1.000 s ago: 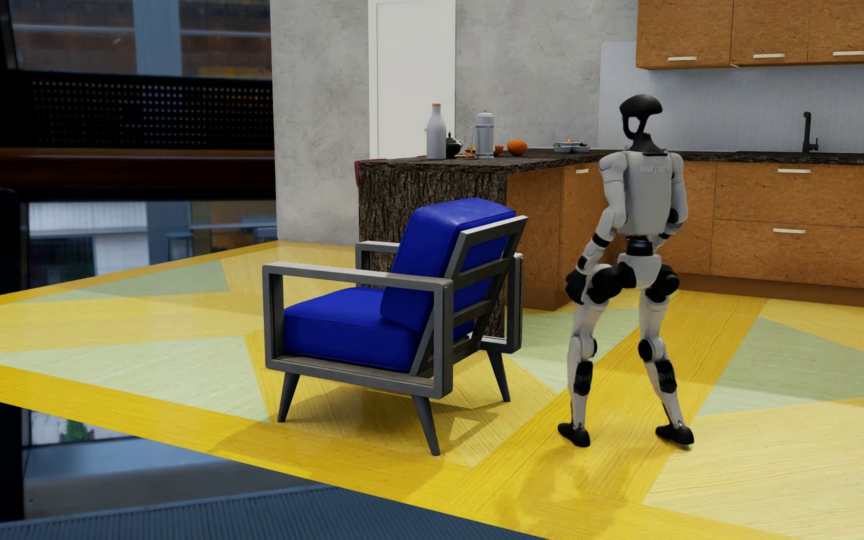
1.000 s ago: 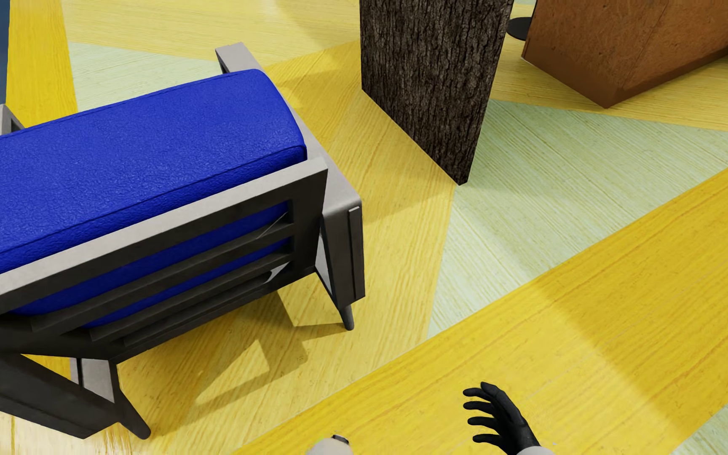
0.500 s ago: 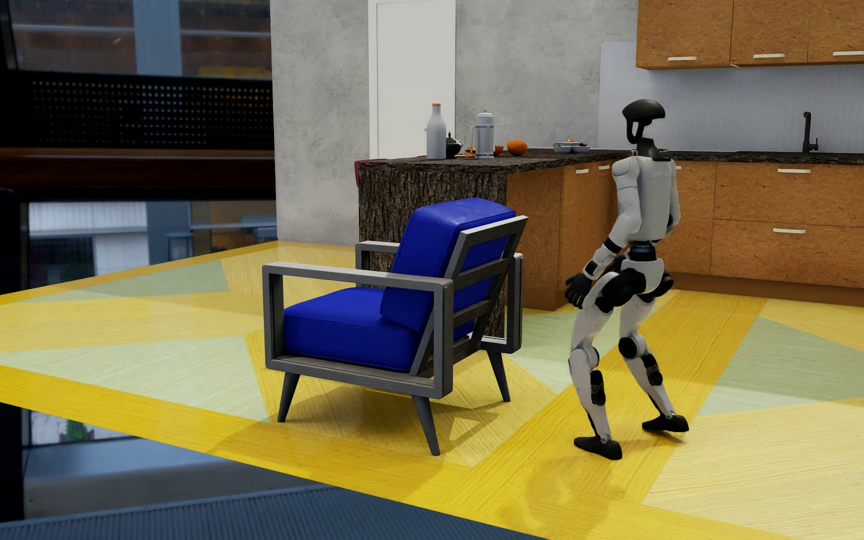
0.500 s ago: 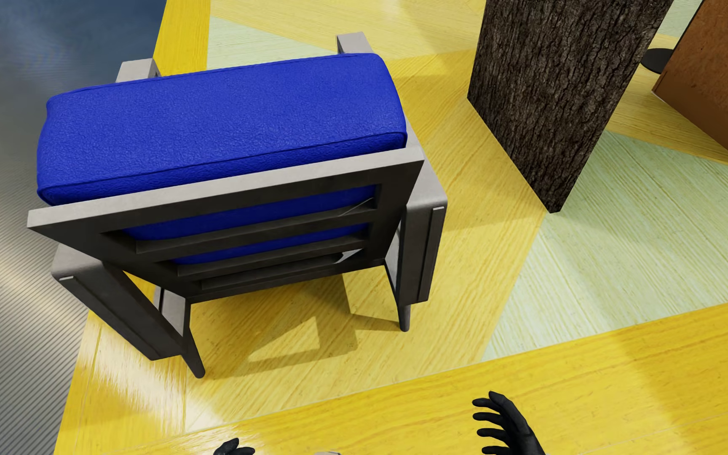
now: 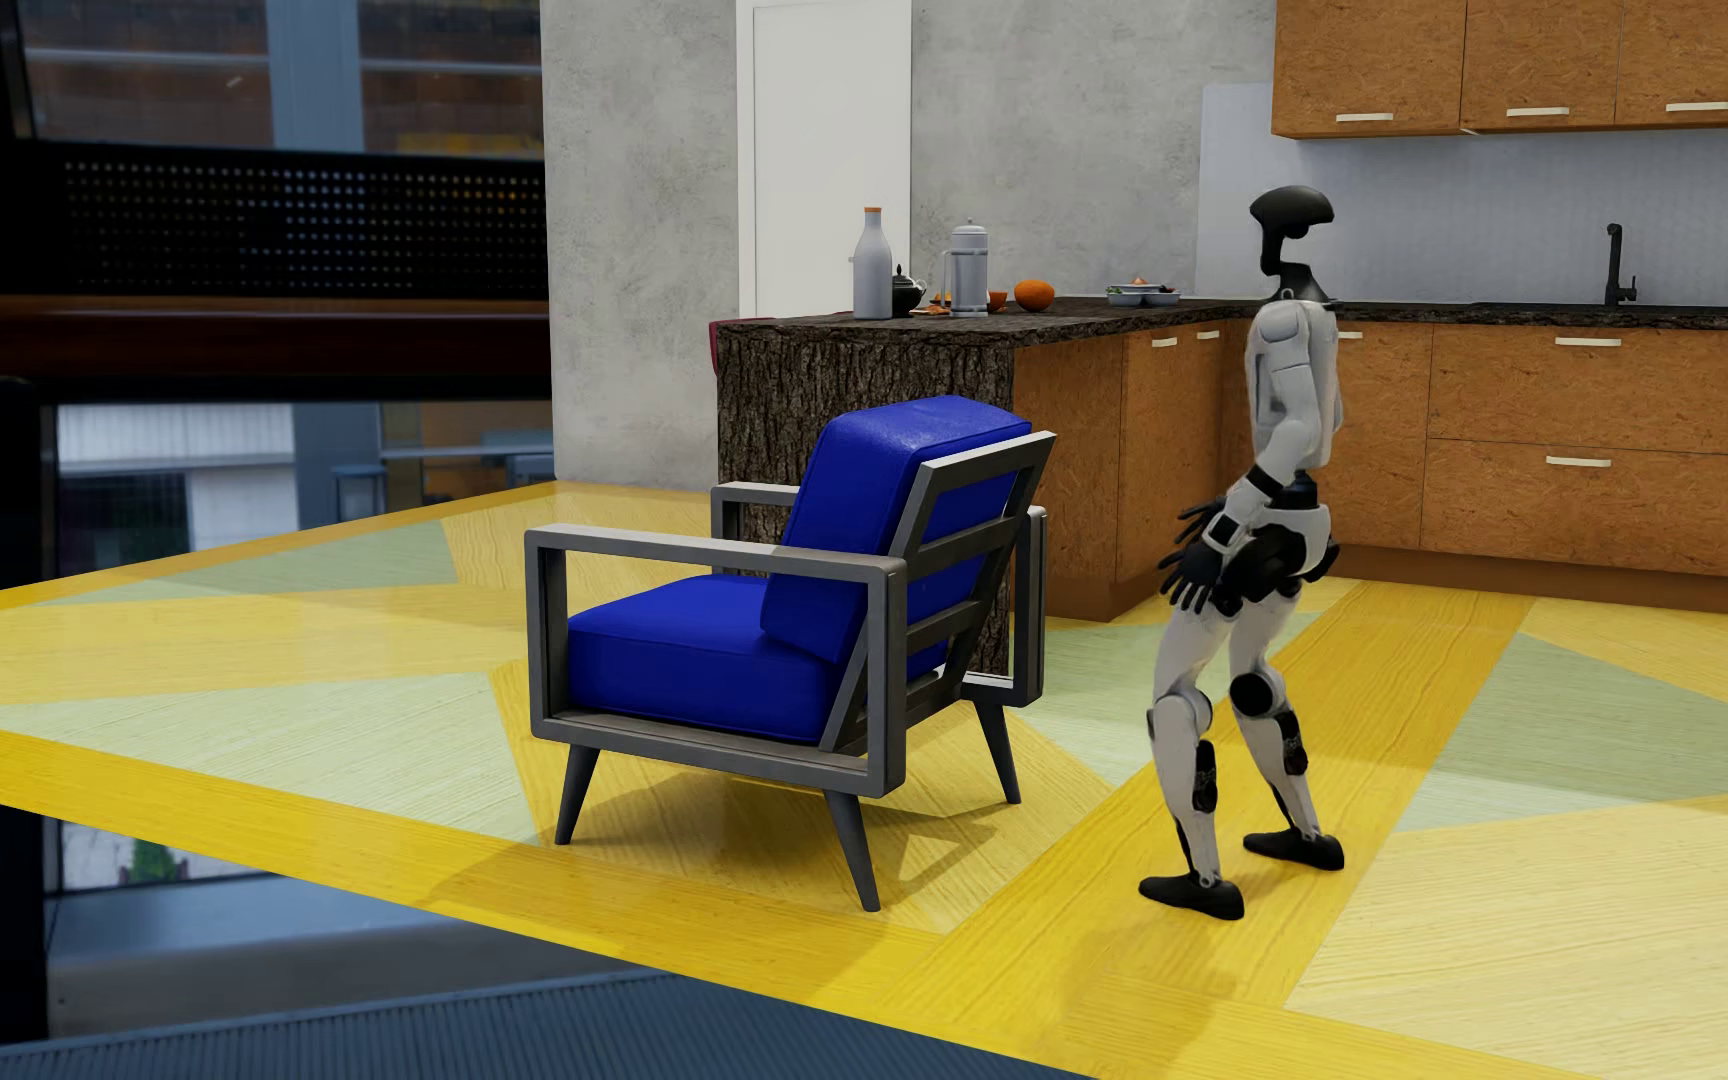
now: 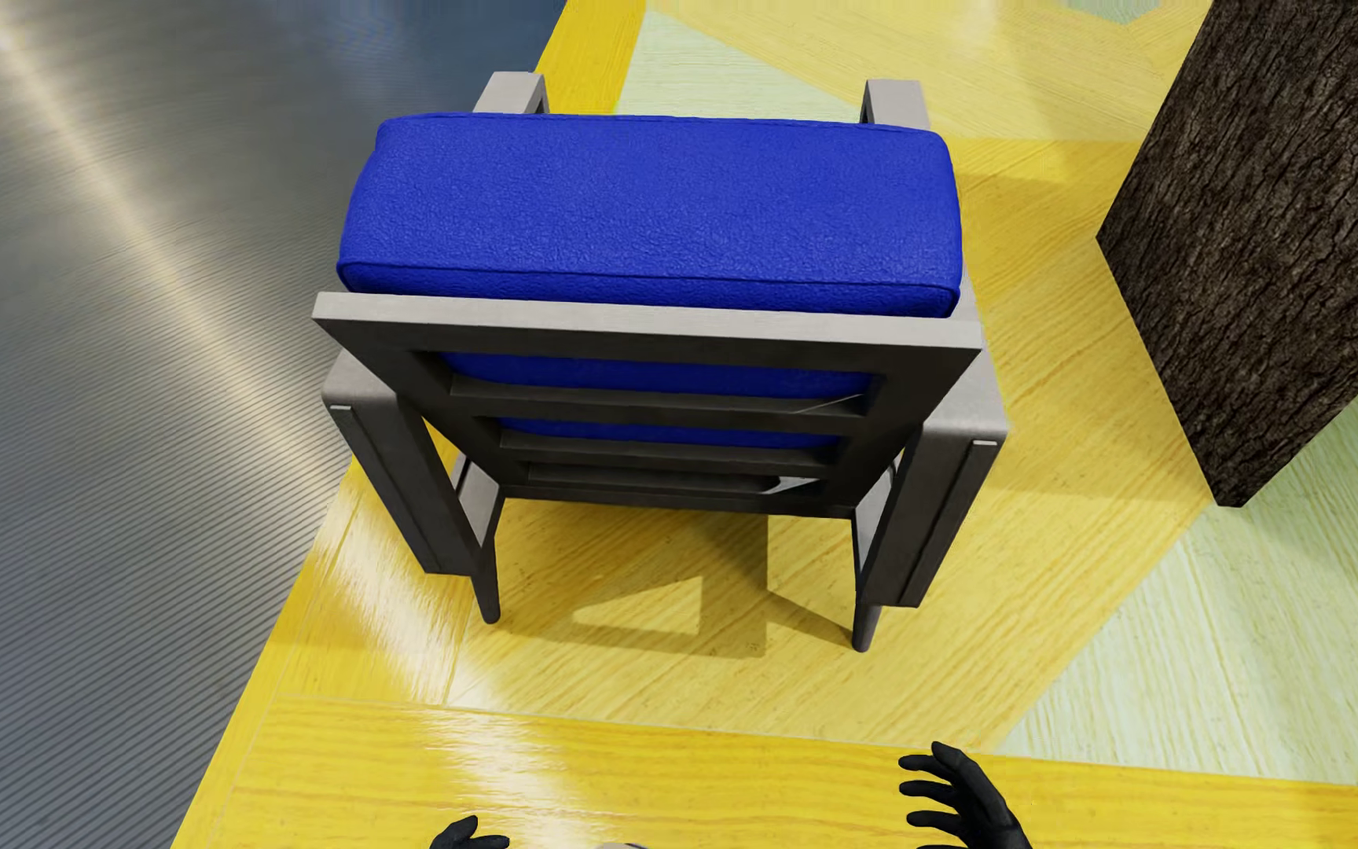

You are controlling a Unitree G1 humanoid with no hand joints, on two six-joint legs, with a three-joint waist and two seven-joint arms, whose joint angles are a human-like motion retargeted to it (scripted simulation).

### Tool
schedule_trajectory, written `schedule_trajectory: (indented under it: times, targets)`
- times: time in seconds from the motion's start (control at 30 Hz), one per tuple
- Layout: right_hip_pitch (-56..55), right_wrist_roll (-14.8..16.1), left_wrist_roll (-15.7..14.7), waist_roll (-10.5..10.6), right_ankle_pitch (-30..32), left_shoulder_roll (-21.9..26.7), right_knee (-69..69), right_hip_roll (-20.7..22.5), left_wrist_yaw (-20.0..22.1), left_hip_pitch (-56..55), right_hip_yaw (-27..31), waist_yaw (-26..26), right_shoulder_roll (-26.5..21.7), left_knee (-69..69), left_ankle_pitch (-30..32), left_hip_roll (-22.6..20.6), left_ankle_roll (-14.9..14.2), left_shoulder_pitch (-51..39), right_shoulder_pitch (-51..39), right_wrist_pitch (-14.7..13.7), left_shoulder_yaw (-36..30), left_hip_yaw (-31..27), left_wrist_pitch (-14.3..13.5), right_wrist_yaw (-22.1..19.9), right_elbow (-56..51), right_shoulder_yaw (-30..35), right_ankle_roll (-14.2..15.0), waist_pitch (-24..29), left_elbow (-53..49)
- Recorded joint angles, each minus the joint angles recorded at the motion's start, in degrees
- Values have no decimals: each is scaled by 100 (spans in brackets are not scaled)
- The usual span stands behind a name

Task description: Face left

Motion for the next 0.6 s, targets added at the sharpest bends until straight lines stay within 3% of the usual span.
schedule_trajectory:
  times: [0.07,0.17,0.27,0.3,0.33,0.37,0.4,0.47,0.5,0.53,0.57,0.6]
  targets:
    - [9,87,-27,64,-4,96,11,-73,-209,8,-64,-33,48,-90,90,-43,-11,22,-7,202,42,-18,73,171,-156,81,22,-37,45]
    - [27,103,46,100,-29,72,27,-191,-134,-41,-216,190,-53,-264,307,-14,-53,204,153,295,146,27,127,304,-247,30,20,-41,28]
    - [124,-41,77,3,18,131,-180,-260,47,-40,-316,466,-116,-583,215,7,-46,309,56,173,199,130,421,407,55,46,-23,-81,-41]
    - [255,-123,132,93,53,111,-281,-255,93,-38,-385,324,-152,-364,-264,119,328,400,-174,177,156,260,523,471,86,-10,-24,-31,-60]
    - [280,-194,228,169,-15,83,-189,-283,112,-111,-470,194,-185,-161,-461,239,360,261,-192,118,163,387,636,496,-131,-88,-19,2,18]
    - [220,-252,314,164,-129,75,-37,-331,147,-141,-543,183,-150,-247,-50,296,-269,88,-104,-37,47,392,720,436,-102,-14,-10,-34,-56]
    - [209,-280,273,187,-168,125,169,-308,144,-75,-476,85,-108,-362,453,261,-16,83,-37,-56,-37,327,663,370,-220,44,4,3,-74]
    - [-238,-268,91,210,463,88,1371,-205,127,-26,-189,-218,44,-338,540,167,-158,206,-76,131,-27,13,338,251,-323,102,91,190,59]
    - [-379,-241,-98,101,530,121,1348,-30,119,-92,88,-241,45,-368,538,113,-168,341,-165,303,-7,-106,65,262,-189,87,78,130,114]
    - [-233,-209,-288,-83,100,148,569,101,102,-172,271,-154,-60,-379,493,14,-132,465,-153,399,126,-172,-179,323,-112,-32,30,51,43]
    - [-88,-178,-348,-178,-55,-17,142,67,207,-211,193,138,-248,-410,425,-41,-184,512,82,319,290,-226,-323,359,-15,-139,-43,-32,-82]
    - [32,-185,-319,-204,-22,59,17,15,367,-218,45,292,-207,-373,155,43,225,408,17,358,101,-99,-342,323,119,-77,-67,-33,-74]
